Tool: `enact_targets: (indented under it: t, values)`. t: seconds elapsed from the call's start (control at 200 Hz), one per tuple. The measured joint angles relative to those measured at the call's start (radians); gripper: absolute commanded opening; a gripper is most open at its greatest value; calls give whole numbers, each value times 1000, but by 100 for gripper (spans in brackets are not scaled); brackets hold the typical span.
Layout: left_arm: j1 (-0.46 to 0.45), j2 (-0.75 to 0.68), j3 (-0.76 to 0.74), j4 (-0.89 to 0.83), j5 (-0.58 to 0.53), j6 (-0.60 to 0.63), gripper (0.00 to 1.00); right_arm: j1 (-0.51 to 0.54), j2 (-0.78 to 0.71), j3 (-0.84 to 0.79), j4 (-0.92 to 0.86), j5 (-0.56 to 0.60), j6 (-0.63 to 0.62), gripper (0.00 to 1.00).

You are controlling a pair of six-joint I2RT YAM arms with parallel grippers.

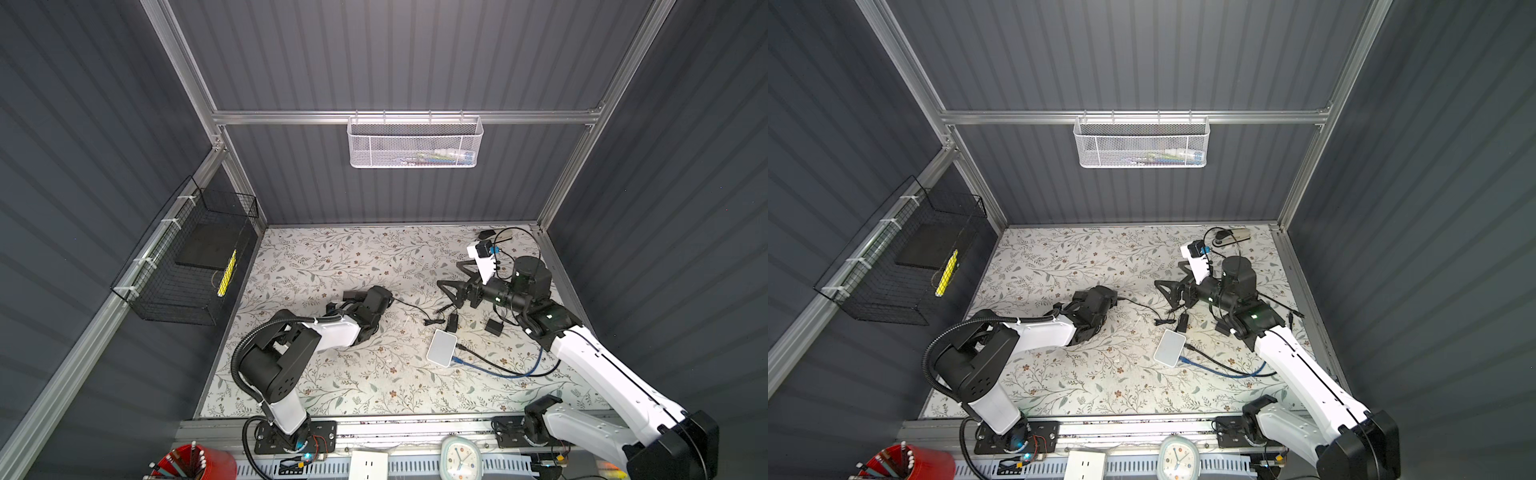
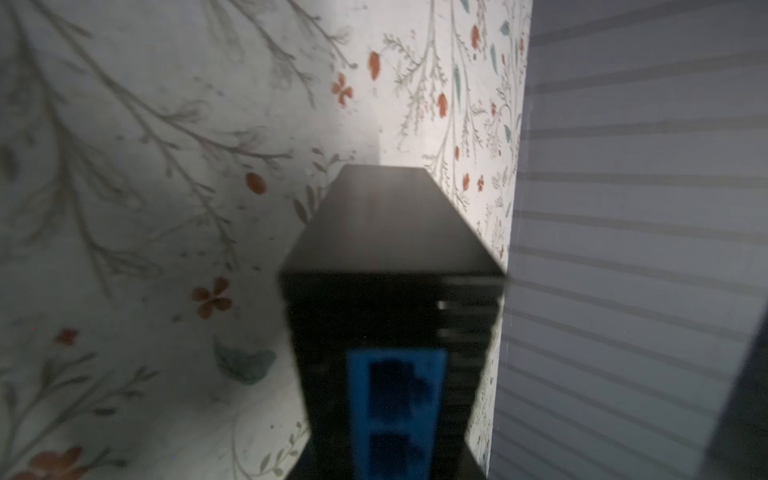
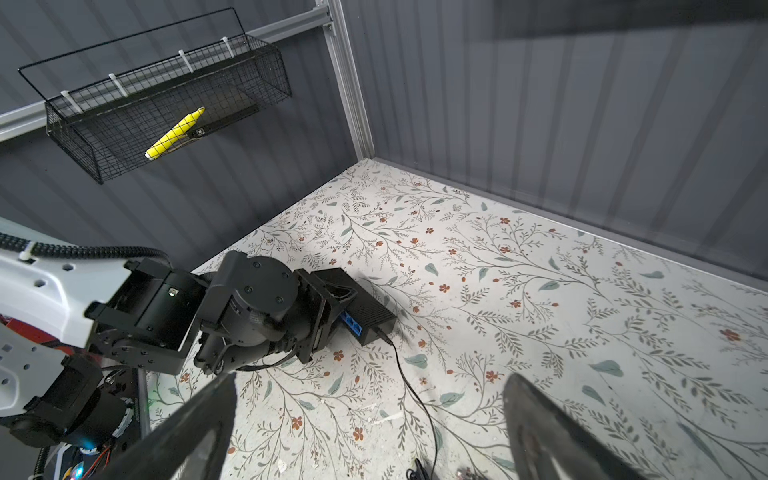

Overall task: Insert the plug into the switch port
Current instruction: 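Lower the switch with the left gripper while the right opens and withdraws, then open the left gripper and lift it off the switch while the right moves away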

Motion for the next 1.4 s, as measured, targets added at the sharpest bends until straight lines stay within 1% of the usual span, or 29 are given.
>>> enact_targets:
  t: [0.02,0.04,0.055,0.2,0.265,0.36,0.46,0.53,0.625,0.695,0.765,0.78,0.8,0.815,0.835,0.85,0.87,0.88,0.905,0.91,0.955,0.965,0.98,1.025,1.071,1.116,1.201,1.306,1.401]
  values:
    - [0,8,5,-2,0,-10,32,-8,-2,0,-2,-3,3,99]
    - [0,16,10,-6,1,-18,41,-17,-2,0,-3,-5,5,99]
    - [0,20,14,-8,1,-26,45,-23,-3,0,-5,-7,8,99]
    - [-8,34,34,-11,19,-61,73,-53,-8,-5,-10,-10,27,99]
    - [-19,34,34,-12,35,-66,82,-56,-15,-12,-9,-14,35,99]
    - [-33,7,21,-18,74,-67,88,-59,-22,-21,-10,-17,40,99]
    - [-39,-101,-5,-68,146,-44,93,-70,-22,-26,-10,-19,52,99]
    - [-39,-218,-6,-142,211,9,94,-79,-22,-30,-10,-22,64,99]
    - [-35,-390,-5,-244,294,156,94,-93,-19,-32,-9,-35,103,99]
    - [2,-472,8,-290,388,373,97,-106,-11,-35,13,-60,142,99]
    - [87,-455,75,-354,529,656,99,-116,-6,-53,60,-89,178,99]
    - [110,-434,106,-383,568,758,100,-118,-5,-58,69,-93,184,99]
    - [129,-409,142,-408,606,827,100,-119,-5,-64,79,-98,191,99]
    - [144,-374,182,-440,644,939,100,-119,-5,-68,85,-102,194,99]
    - [160,-343,224,-472,675,1019,100,-120,-5,-73,93,-107,198,99]
    - [176,-303,268,-509,714,1135,100,-121,-5,-76,96,-109,198,99]
    - [186,-267,311,-540,746,1225,100,-122,-5,-78,100,-111,200,99]
    - [191,-237,345,-569,768,1317,100,-123,-5,-79,101,-113,201,99]
    - [195,-195,394,-615,800,1429,100,-124,-5,-79,103,-116,201,99]
    - [196,-181,410,-631,809,1480,100,-125,-5,-79,103,-116,201,99]
    - [194,-108,489,-739,849,1754,100,-132,-6,-79,109,-123,202,99]
    - [193,-100,497,-753,855,1788,100,-135,-6,-79,111,-124,201,99]
    - [191,-77,514,-788,856,1894,100,-138,-6,-79,112,-126,201,99]
    - [193,-42,528,-859,844,2118,100,-151,-6,-79,114,-130,201,99]
    - [198,-16,522,-916,840,2303,100,-165,-6,-79,114,-131,202,99]
    - [229,7,516,-951,846,2447,100,-176,-7,-79,115,-134,203,99]
    - [323,51,521,-959,829,2642,100,-189,-11,-79,113,-136,206,99]
    - [407,130,569,-948,793,2793,100,-196,-30,-79,102,-141,206,99]
    - [420,196,589,-923,783,2881,100,-198,-53,-79,101,-148,212,99]
